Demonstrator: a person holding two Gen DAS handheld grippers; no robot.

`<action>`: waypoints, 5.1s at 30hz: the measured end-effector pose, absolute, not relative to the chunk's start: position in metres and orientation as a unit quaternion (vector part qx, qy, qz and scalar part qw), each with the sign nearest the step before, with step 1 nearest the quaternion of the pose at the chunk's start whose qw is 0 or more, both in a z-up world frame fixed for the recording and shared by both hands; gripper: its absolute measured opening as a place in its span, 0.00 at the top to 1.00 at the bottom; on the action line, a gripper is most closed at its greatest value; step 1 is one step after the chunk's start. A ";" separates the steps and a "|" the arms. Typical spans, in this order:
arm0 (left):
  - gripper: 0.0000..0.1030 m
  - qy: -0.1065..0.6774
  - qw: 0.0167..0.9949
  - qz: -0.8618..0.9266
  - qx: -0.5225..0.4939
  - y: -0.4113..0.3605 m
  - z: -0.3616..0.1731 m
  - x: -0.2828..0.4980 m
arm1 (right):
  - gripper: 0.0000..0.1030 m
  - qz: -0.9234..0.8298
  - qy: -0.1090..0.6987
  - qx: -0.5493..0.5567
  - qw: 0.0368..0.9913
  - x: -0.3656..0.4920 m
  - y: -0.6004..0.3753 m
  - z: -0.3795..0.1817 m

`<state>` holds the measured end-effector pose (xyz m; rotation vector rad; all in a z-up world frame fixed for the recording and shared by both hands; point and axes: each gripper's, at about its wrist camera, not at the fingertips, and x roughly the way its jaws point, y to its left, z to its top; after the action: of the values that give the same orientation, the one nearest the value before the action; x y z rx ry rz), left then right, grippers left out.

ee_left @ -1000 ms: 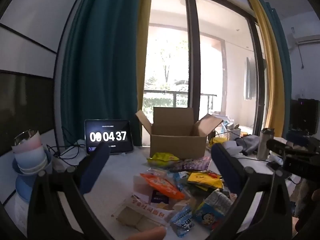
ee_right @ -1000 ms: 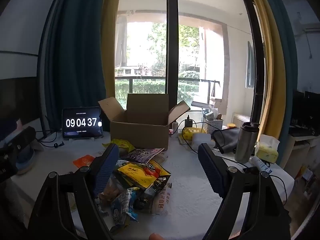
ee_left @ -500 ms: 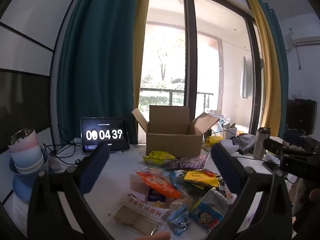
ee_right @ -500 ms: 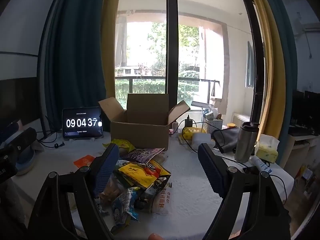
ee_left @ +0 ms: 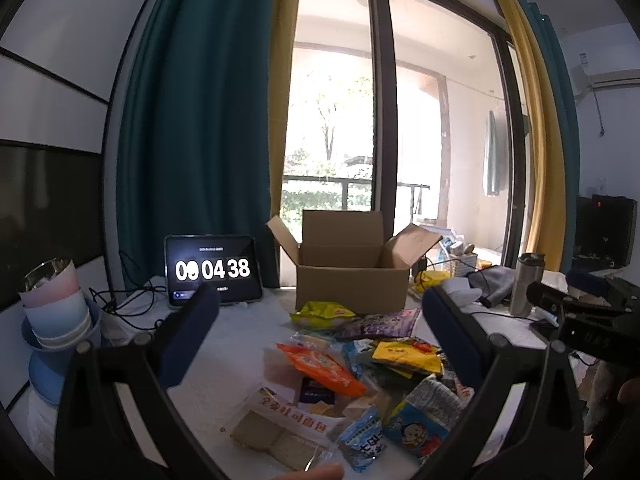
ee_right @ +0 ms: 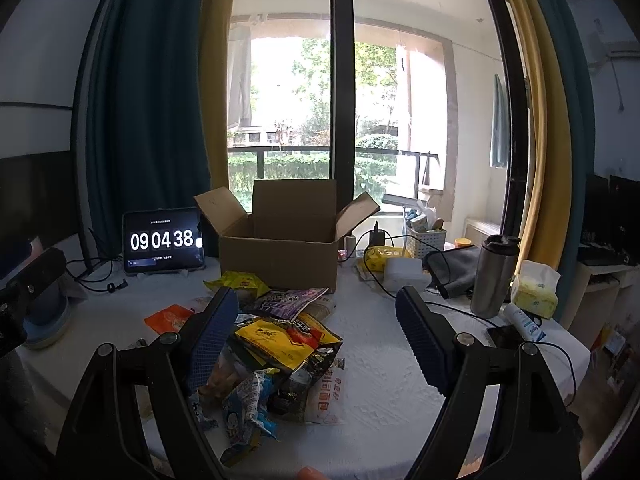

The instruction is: Organize snacks

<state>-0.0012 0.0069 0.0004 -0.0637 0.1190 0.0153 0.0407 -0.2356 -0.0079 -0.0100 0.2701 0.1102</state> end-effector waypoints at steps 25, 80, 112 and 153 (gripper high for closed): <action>0.01 0.061 0.998 0.014 -0.027 0.008 -0.001 -0.002 | 0.19 0.055 0.135 -0.005 0.989 0.041 -0.236 -0.009; 0.01 0.279 0.957 0.033 -0.068 0.053 -0.126 0.067 | 0.19 0.130 0.283 -0.026 0.950 0.097 -0.196 -0.090; 0.17 0.373 0.890 -0.084 -0.248 0.104 -0.184 0.132 | 0.64 0.165 0.382 -0.101 0.904 0.125 -0.157 -0.156; 0.79 0.282 0.920 -0.142 -0.234 0.081 -0.096 0.132 | 0.79 0.161 0.284 -0.049 0.944 0.138 -0.176 -0.098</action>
<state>0.1318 0.0812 -0.0960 -0.4815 0.5791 -0.2925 0.1376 -0.1757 -0.0979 -0.0994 0.5780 0.3278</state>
